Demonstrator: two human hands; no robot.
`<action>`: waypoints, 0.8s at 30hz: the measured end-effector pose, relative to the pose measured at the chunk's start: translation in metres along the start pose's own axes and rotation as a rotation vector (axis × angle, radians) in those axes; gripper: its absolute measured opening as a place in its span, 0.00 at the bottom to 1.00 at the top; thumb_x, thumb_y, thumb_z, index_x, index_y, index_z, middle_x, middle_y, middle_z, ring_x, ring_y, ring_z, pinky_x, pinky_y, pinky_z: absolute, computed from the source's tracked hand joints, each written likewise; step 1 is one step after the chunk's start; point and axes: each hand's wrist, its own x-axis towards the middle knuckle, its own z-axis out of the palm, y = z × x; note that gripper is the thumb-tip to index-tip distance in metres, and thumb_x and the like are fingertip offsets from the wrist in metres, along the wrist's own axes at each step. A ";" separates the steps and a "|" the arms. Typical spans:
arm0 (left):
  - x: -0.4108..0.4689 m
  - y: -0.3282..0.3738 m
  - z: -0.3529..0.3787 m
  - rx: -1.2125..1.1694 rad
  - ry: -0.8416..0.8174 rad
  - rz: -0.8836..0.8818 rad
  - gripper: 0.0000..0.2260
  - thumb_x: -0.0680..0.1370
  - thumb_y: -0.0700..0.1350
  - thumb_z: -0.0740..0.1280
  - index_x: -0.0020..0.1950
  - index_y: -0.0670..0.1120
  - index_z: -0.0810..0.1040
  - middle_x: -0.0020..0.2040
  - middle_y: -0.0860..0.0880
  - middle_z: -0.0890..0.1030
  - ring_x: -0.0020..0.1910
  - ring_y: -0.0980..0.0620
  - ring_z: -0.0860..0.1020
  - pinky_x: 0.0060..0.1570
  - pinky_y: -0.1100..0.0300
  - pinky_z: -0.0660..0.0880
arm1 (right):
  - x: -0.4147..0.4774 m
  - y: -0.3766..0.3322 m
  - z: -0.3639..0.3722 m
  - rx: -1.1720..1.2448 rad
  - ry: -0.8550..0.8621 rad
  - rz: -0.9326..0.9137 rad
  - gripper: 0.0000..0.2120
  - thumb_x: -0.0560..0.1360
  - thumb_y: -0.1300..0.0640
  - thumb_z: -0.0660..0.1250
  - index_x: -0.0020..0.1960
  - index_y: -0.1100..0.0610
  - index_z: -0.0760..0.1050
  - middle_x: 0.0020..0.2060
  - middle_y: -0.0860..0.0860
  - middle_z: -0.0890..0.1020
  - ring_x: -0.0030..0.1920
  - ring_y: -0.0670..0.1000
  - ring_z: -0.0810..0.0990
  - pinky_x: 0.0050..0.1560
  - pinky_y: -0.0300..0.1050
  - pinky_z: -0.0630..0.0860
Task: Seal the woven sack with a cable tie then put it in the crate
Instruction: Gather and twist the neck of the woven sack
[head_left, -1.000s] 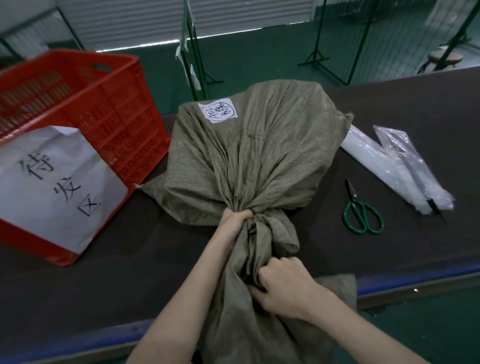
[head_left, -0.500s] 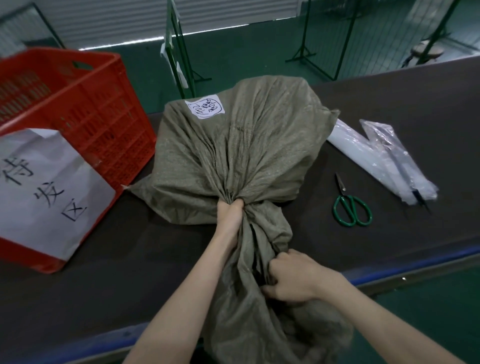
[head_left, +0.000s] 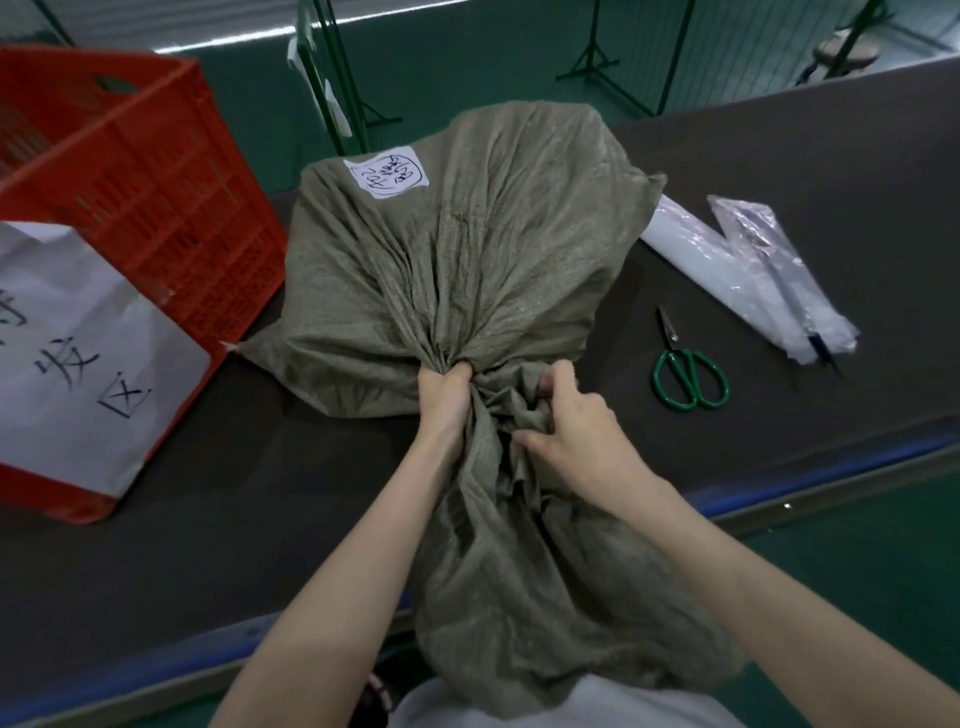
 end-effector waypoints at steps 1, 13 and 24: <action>0.002 -0.001 0.000 0.005 0.002 -0.002 0.17 0.74 0.30 0.62 0.64 0.32 0.71 0.64 0.39 0.76 0.59 0.50 0.74 0.61 0.61 0.69 | -0.002 0.002 0.005 0.021 0.006 -0.030 0.16 0.73 0.53 0.67 0.52 0.53 0.61 0.48 0.59 0.79 0.50 0.64 0.78 0.47 0.56 0.75; 0.016 -0.003 -0.005 0.047 -0.062 0.007 0.18 0.73 0.27 0.62 0.63 0.32 0.73 0.57 0.43 0.77 0.56 0.52 0.73 0.41 0.78 0.69 | -0.012 -0.007 0.020 0.186 -0.566 -0.178 0.09 0.68 0.58 0.68 0.40 0.56 0.67 0.30 0.57 0.72 0.30 0.45 0.68 0.32 0.49 0.67; 0.013 -0.004 -0.019 0.062 -0.126 0.018 0.16 0.72 0.25 0.59 0.59 0.30 0.74 0.53 0.44 0.78 0.53 0.52 0.75 0.40 0.77 0.71 | 0.037 -0.007 -0.005 0.136 0.166 0.045 0.10 0.68 0.48 0.70 0.45 0.52 0.75 0.42 0.51 0.77 0.47 0.56 0.77 0.50 0.54 0.76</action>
